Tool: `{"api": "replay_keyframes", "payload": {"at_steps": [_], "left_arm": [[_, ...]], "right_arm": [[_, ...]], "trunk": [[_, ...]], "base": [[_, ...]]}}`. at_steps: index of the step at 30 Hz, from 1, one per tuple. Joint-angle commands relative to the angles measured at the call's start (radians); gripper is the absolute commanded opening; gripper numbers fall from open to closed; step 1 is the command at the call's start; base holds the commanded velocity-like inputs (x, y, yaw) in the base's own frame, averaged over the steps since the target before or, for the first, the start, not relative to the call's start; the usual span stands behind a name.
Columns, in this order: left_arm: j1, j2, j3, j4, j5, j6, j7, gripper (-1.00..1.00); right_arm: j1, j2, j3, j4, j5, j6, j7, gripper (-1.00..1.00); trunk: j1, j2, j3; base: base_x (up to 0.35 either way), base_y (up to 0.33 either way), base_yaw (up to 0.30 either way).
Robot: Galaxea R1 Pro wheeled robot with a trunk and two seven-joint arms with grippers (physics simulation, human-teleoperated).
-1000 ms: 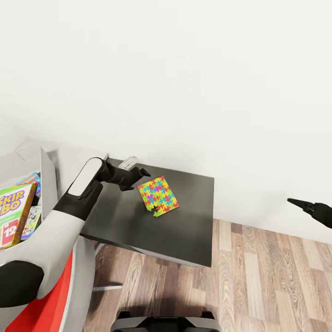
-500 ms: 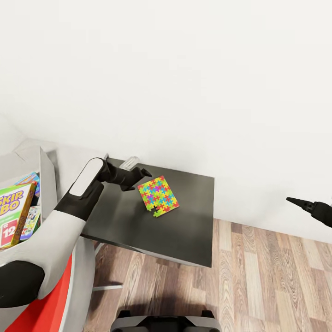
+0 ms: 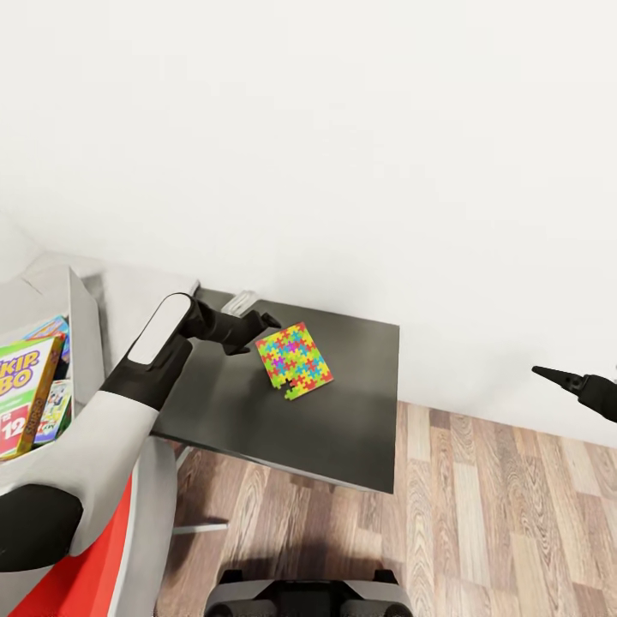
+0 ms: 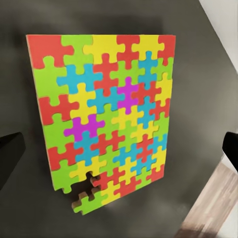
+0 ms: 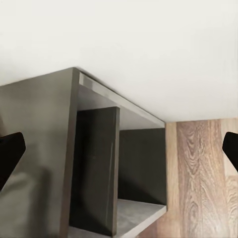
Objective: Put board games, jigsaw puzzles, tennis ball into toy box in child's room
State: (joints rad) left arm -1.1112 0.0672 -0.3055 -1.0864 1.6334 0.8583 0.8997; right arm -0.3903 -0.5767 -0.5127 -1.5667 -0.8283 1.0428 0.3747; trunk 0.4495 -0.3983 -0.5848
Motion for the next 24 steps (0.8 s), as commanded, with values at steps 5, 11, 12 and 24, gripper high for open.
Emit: {"api": "replay_keyframes", "payload": {"at_steps": [5, 11, 12, 24], "left_arm": [[-0.001, 0.002, -0.001, 0.005, 0.010, -0.002, 0.010, 1.00], [-0.003, 0.004, -0.001, 0.021, 0.010, -0.002, 0.010, 1.00], [-0.003, 0.004, -0.001, 0.024, 0.010, -0.002, 0.010, 1.00], [-0.009, 0.007, 0.000, 0.037, 0.009, -0.002, 0.009, 1.00]], "right_arm": [[-0.001, 0.000, -0.001, -0.001, 0.009, 0.004, 0.010, 1.00], [-0.001, 0.000, -0.001, -0.001, 0.009, 0.004, 0.010, 1.00], [-0.001, 0.000, -0.001, -0.001, 0.009, 0.004, 0.010, 1.00], [-0.001, 0.000, -0.001, -0.003, 0.009, 0.004, 0.010, 1.00]], "trunk": [[0.000, -0.002, -0.009], [0.000, -0.002, -0.019], [0.000, -0.002, -0.021], [0.000, -0.002, -0.040]], "base": [[0.000, 0.000, 0.000], [0.000, 0.000, 0.000], [0.000, 0.000, 0.000], [0.000, 0.000, 0.000]]}}
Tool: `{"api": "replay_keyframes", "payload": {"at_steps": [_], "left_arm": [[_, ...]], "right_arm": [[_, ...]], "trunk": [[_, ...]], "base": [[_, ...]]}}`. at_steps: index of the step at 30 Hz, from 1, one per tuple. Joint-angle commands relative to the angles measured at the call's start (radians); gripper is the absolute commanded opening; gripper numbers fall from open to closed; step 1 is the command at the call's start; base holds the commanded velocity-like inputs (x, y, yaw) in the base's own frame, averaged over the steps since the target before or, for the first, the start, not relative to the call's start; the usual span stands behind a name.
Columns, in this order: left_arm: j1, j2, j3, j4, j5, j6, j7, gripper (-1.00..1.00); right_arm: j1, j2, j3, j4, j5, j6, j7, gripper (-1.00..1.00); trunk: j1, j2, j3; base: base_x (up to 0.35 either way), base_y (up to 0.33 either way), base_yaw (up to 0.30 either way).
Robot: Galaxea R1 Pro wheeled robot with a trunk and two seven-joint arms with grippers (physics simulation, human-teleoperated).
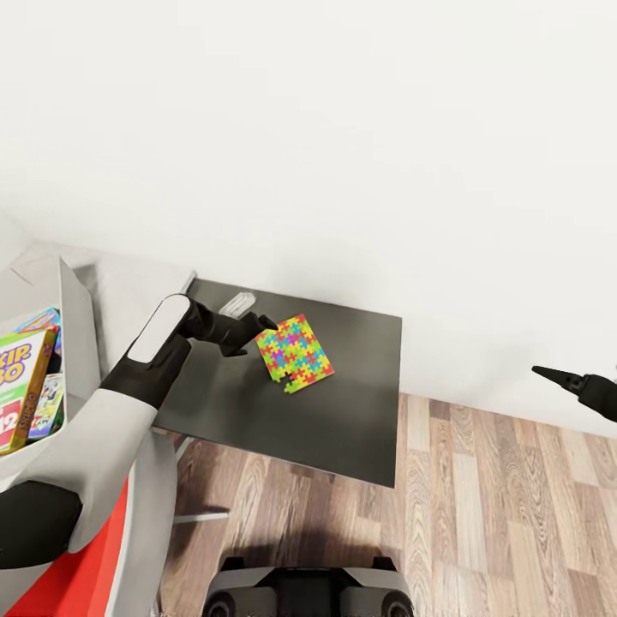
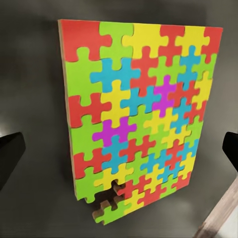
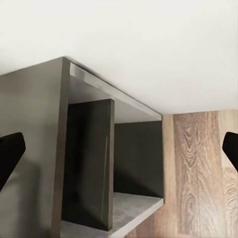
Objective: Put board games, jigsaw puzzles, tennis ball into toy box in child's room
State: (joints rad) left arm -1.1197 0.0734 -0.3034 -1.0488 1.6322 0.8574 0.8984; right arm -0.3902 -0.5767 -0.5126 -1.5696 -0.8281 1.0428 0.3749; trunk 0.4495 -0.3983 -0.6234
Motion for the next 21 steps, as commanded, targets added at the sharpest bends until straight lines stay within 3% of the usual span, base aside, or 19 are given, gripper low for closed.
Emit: {"api": "replay_keyframes", "payload": {"at_steps": [1, 21], "left_arm": [[-0.002, 0.002, -0.002, 0.000, 0.010, -0.002, 0.010, 1.00], [-0.005, 0.019, -0.002, 0.002, 0.009, -0.002, 0.010, 1.00]], "right_arm": [[-0.001, 0.000, -0.001, -0.001, 0.009, 0.004, 0.010, 1.00], [0.000, 0.000, -0.001, -0.007, 0.009, 0.004, 0.010, 1.00]], "trunk": [[0.000, -0.002, -0.003], [0.000, -0.002, -0.035]], "base": [[0.000, 0.000, 0.000], [0.000, 0.000, 0.000]]}}
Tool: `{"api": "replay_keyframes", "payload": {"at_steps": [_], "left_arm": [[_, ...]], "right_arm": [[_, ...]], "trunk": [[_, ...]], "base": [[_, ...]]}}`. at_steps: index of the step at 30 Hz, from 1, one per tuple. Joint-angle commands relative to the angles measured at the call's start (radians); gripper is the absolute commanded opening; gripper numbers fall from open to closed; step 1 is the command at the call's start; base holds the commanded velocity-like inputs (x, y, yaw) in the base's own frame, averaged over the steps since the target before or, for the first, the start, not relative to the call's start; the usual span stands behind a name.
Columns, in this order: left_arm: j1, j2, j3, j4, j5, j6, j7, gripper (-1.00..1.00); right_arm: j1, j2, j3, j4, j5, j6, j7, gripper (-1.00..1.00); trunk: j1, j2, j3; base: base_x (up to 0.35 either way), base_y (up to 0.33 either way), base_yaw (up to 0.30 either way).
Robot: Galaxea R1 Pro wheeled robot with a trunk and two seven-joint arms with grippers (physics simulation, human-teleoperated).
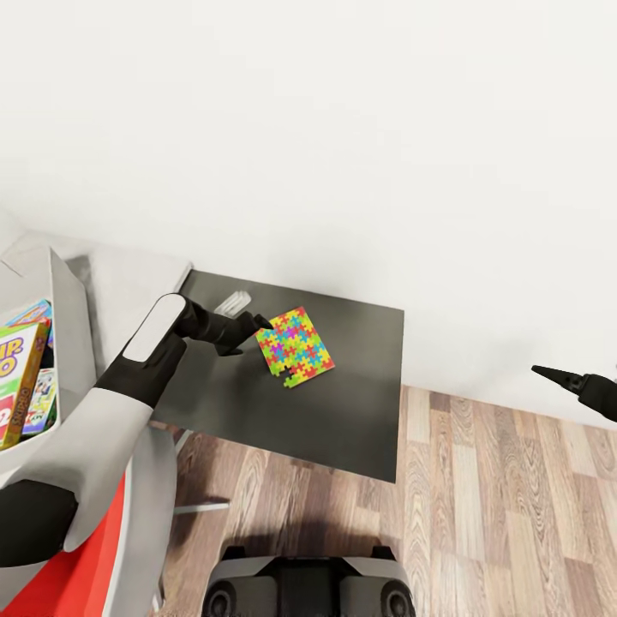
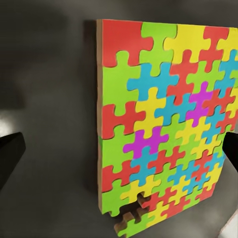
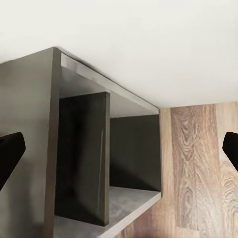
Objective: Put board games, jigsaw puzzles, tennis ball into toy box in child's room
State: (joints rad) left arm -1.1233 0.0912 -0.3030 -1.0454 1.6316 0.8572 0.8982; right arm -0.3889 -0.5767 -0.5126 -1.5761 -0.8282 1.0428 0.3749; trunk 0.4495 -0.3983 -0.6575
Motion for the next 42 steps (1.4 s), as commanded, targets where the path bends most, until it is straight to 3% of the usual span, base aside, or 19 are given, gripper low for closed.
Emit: {"api": "replay_keyframes", "payload": {"at_steps": [1, 23, 42], "left_arm": [[-0.001, 0.001, -0.002, -0.001, 0.010, -0.001, 0.010, 1.00], [-0.048, 0.042, -0.003, 0.016, -0.004, -0.002, 0.010, 1.00], [-0.058, 0.055, -0.002, 0.044, -0.007, -0.003, -0.007, 1.00]], "right_arm": [[-0.001, 0.000, -0.001, 0.000, 0.009, 0.004, 0.010, 1.00], [-0.001, 0.000, -0.003, -0.002, 0.009, 0.004, 0.011, 1.00], [0.009, 0.000, -0.005, -0.017, 0.009, 0.004, 0.012, 1.00]], "trunk": [[0.000, -0.002, -0.003], [0.000, -0.002, -0.018], [0.000, -0.002, -0.019]], "base": [[0.000, 0.000, 0.000], [0.000, 0.000, 0.000], [0.000, 0.000, 0.000]]}}
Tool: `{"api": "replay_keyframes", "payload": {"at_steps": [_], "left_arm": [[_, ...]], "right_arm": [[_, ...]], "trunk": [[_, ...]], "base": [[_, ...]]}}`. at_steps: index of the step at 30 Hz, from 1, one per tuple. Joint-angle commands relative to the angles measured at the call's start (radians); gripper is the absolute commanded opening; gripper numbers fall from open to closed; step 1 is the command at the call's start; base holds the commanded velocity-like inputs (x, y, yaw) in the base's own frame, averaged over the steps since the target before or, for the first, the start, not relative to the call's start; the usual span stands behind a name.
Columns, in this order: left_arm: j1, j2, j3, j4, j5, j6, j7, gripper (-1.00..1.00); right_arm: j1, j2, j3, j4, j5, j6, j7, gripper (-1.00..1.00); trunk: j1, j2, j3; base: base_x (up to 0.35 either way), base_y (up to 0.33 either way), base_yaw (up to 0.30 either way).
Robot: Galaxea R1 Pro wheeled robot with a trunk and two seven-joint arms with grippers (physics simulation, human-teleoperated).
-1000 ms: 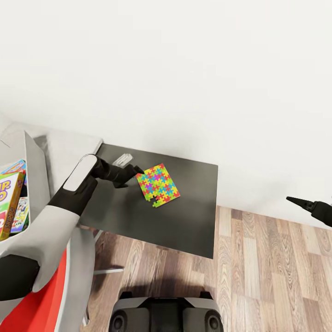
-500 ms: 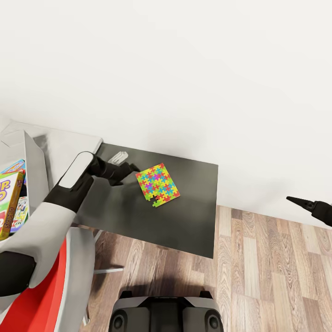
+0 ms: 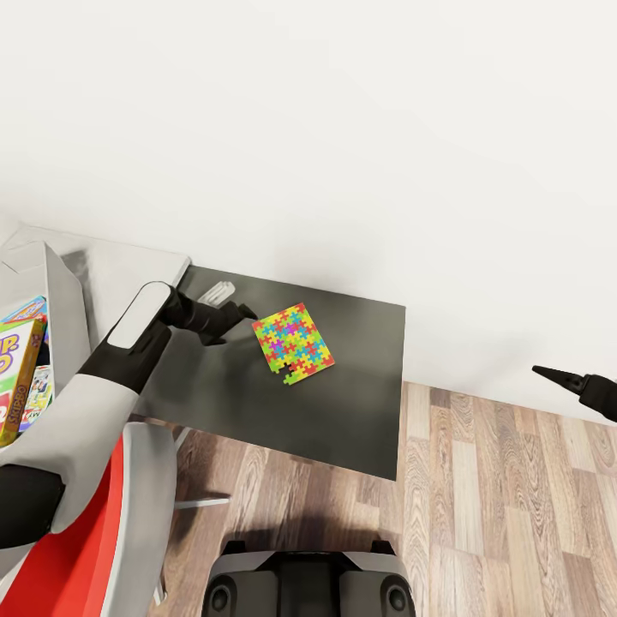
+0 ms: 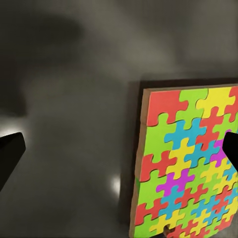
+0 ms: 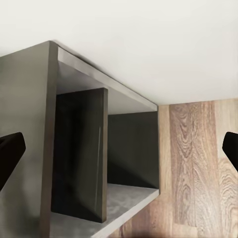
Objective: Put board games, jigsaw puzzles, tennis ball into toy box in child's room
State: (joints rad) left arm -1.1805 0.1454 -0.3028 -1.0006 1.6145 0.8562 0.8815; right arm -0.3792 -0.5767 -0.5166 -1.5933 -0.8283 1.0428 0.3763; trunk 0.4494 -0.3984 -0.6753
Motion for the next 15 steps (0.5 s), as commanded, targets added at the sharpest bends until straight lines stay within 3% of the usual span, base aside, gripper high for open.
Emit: {"api": "replay_keyframes", "payload": {"at_steps": [1, 7, 15], "left_arm": [[-0.001, 0.001, -0.003, 0.005, 0.009, -0.002, 0.003, 1.00], [-0.002, 0.002, -0.003, 0.026, -0.005, -0.002, -0.020, 1.00], [-0.002, 0.000, -0.003, 0.066, -0.057, -0.002, -0.080, 1.00]], "right_arm": [[0.000, 0.000, -0.001, -0.001, 0.009, 0.004, 0.010, 1.00], [0.002, 0.000, -0.002, -0.005, 0.009, 0.004, 0.010, 1.00], [0.003, 0.000, -0.002, -0.007, 0.009, 0.004, 0.010, 1.00]], "trunk": [[0.001, -0.002, -0.001], [0.001, -0.002, -0.001], [0.001, -0.002, -0.001]], "base": [[0.000, 0.000, 0.000], [0.000, 0.000, 0.000], [0.000, 0.000, 0.000]]}}
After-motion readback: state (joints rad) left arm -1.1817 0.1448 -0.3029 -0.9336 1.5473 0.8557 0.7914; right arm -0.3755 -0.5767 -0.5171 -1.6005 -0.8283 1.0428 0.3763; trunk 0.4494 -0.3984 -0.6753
